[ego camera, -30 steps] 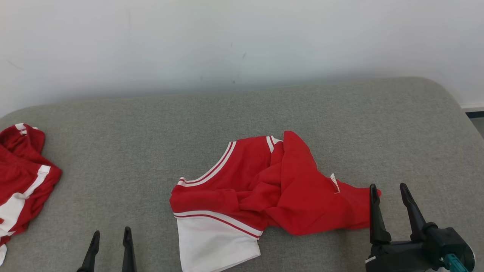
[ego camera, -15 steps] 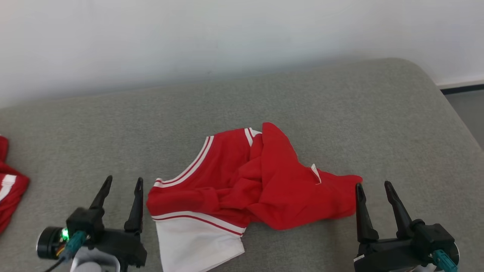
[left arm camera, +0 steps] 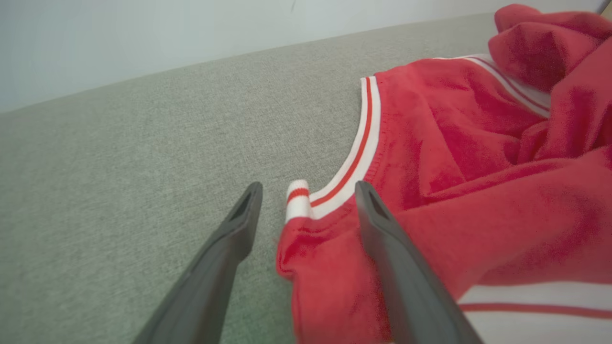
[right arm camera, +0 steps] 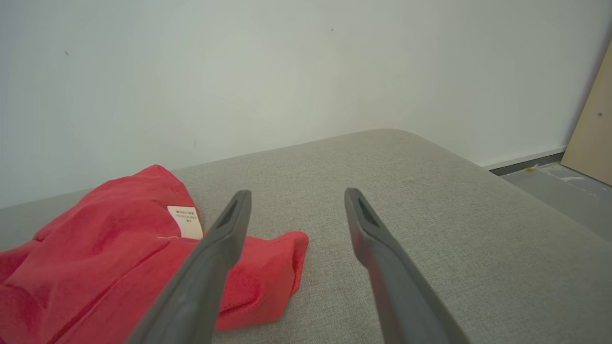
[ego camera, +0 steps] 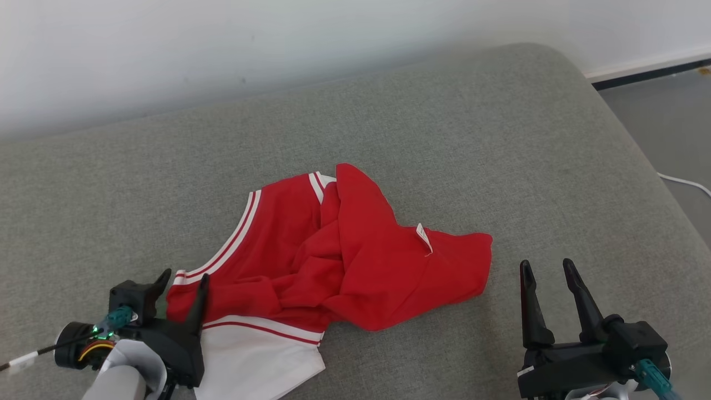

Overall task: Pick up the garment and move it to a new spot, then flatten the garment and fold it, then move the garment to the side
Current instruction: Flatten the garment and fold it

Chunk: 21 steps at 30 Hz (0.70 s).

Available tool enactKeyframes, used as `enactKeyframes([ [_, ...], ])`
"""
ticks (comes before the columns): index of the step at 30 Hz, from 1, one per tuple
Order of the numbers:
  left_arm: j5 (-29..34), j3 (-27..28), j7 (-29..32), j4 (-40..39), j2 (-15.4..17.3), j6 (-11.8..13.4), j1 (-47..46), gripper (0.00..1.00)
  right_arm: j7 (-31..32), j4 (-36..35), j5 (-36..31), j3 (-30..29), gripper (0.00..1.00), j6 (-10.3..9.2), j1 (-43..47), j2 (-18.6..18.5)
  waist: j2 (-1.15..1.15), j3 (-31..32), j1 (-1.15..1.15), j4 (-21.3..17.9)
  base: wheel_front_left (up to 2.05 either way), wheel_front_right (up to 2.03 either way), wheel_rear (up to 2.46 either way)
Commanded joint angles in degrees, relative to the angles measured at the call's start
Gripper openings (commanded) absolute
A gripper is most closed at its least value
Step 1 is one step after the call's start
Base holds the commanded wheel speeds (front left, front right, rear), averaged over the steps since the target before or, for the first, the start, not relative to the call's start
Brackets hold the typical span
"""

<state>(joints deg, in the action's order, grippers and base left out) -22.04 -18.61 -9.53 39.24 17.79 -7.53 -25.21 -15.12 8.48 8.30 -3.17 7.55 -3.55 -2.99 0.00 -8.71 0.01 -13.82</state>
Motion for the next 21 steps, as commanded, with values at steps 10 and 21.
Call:
enactKeyframes([
  [10, -4.05, 0.98, -2.63, 5.61, 1.46, 0.66, -3.33, 0.0, -0.04, -0.21, -0.43, -0.93, 1.0, -0.13, -0.04, 0.21, 0.0, 0.35, -0.01, 1.77, 0.0, 0.0, 0.0],
  [21, -6.61, 8.7, -5.73, 2.24, 3.65, 3.89, 1.86, 0.0, -0.04, 0.0, -0.83, -0.19, 1.0, -0.13, -0.29, 0.2, 0.0, 1.66, -0.01, 4.34, 0.0, 0.0, 0.0],
])
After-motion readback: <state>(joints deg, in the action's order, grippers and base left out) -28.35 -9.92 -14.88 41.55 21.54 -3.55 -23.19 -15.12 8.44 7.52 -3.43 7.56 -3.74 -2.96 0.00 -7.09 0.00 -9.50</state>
